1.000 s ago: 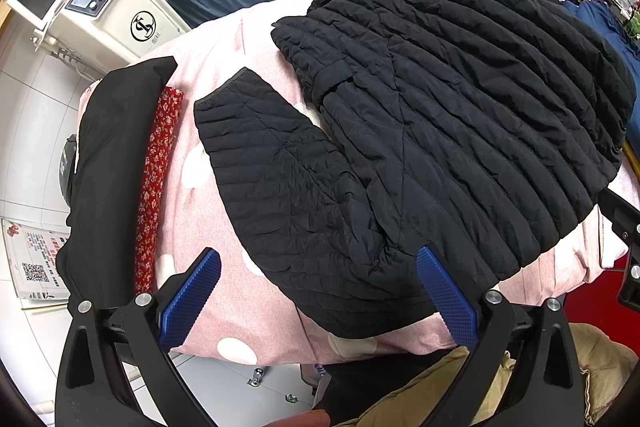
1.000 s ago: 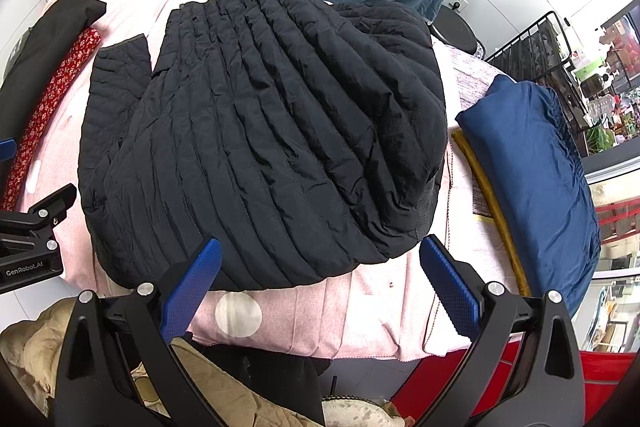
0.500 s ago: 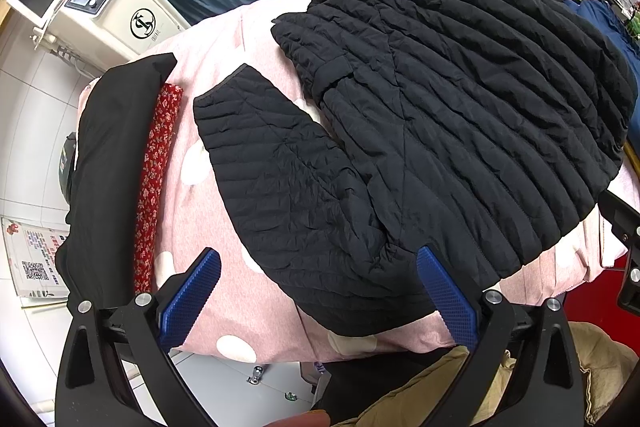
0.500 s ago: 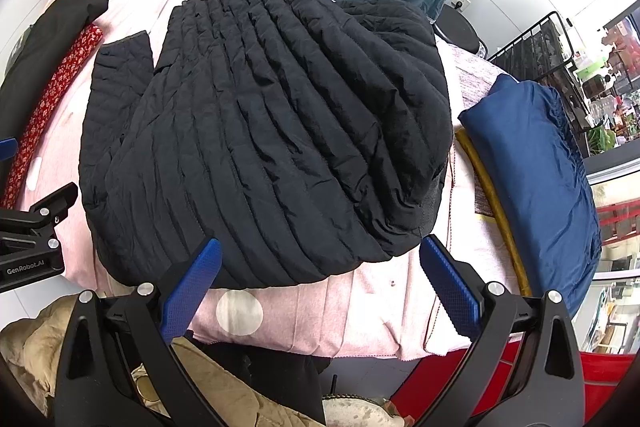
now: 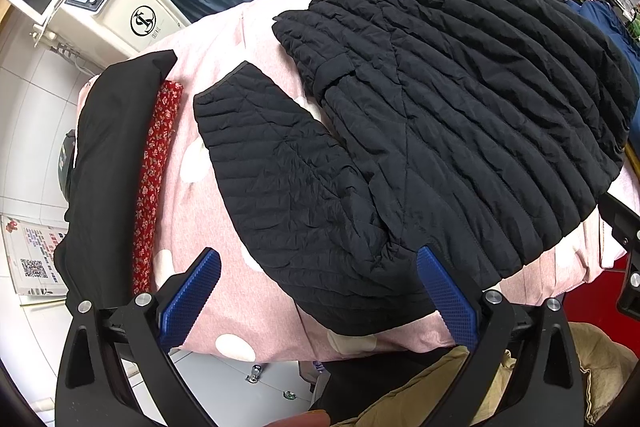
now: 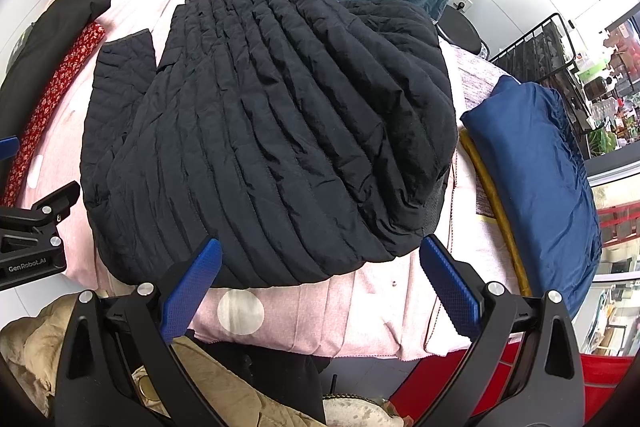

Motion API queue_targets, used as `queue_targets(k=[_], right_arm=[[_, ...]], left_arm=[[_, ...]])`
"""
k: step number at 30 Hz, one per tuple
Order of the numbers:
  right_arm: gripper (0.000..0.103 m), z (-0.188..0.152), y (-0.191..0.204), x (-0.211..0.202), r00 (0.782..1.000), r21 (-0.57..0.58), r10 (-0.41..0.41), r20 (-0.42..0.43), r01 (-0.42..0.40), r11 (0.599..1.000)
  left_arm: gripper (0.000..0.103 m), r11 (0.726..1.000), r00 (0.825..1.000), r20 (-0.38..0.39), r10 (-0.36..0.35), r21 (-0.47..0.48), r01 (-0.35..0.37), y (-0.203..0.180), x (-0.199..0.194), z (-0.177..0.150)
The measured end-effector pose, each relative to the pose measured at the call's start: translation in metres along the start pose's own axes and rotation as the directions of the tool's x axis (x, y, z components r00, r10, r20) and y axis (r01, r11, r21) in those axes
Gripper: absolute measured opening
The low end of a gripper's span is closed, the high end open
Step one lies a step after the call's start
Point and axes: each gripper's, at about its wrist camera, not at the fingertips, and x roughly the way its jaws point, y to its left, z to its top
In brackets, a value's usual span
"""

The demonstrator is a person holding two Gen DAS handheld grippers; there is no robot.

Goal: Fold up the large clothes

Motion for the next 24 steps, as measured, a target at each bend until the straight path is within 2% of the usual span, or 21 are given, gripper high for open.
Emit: queue_targets(k=[24], right_arm=[[0.098,0.004,0.0015,0.0018,1.0,-0.011,0.002,-0.005,-0.002,1.0]], left_arm=[[0.097,1.0,1.0,-0.013,0.0,0.009,0.0,-0.003,0.003,0.0033]])
